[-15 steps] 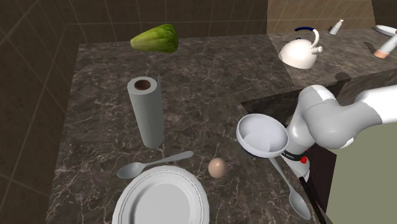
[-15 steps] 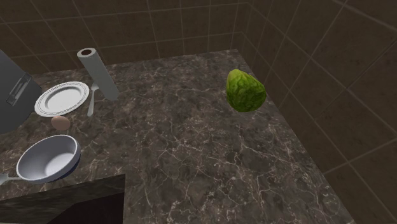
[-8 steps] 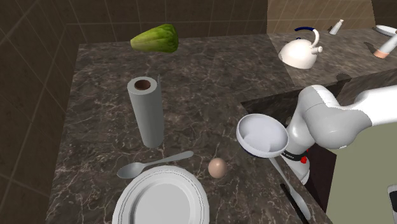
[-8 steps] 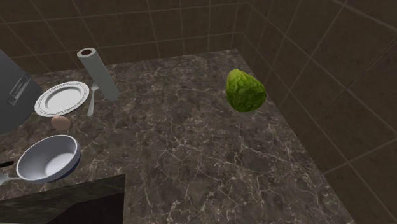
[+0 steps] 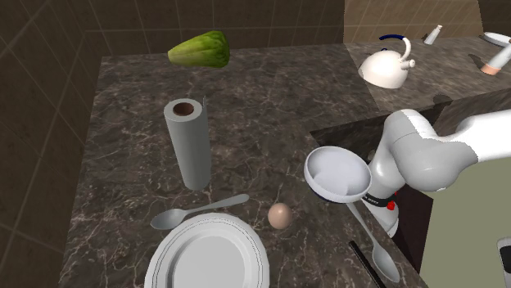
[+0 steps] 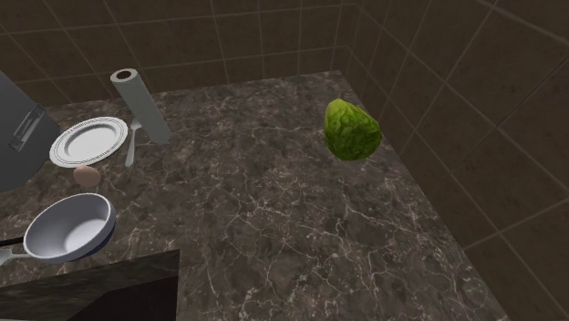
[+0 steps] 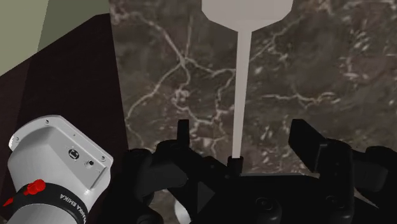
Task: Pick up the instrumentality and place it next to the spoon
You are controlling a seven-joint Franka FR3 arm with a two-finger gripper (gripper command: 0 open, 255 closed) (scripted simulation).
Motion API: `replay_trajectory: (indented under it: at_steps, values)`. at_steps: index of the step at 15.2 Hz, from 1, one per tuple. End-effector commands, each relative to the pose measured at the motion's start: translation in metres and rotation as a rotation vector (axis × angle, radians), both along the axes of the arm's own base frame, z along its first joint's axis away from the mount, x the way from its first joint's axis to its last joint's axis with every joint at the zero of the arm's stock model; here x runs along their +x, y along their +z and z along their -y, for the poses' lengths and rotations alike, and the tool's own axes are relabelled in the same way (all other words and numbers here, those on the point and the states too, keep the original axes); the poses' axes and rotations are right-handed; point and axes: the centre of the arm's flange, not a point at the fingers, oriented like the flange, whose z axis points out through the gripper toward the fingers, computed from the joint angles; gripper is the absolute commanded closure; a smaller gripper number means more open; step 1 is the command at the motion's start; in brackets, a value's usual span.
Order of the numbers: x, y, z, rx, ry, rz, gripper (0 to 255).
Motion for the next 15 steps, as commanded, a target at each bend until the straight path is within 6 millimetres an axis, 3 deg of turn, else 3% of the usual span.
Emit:
replay_trajectory:
  at_steps: [1,3,7,15]
  values:
    - [0.000,0.000,0.000,0.000,0.000,0.000,0]
    - [0.000,0.000,0.000,0.000,0.000,0.000,0]
    - [-0.003,0.050,-0.002,0.000,0.000,0.000,0]
    - [-0.003,0.050,-0.002,0.000,0.000,0.000,0]
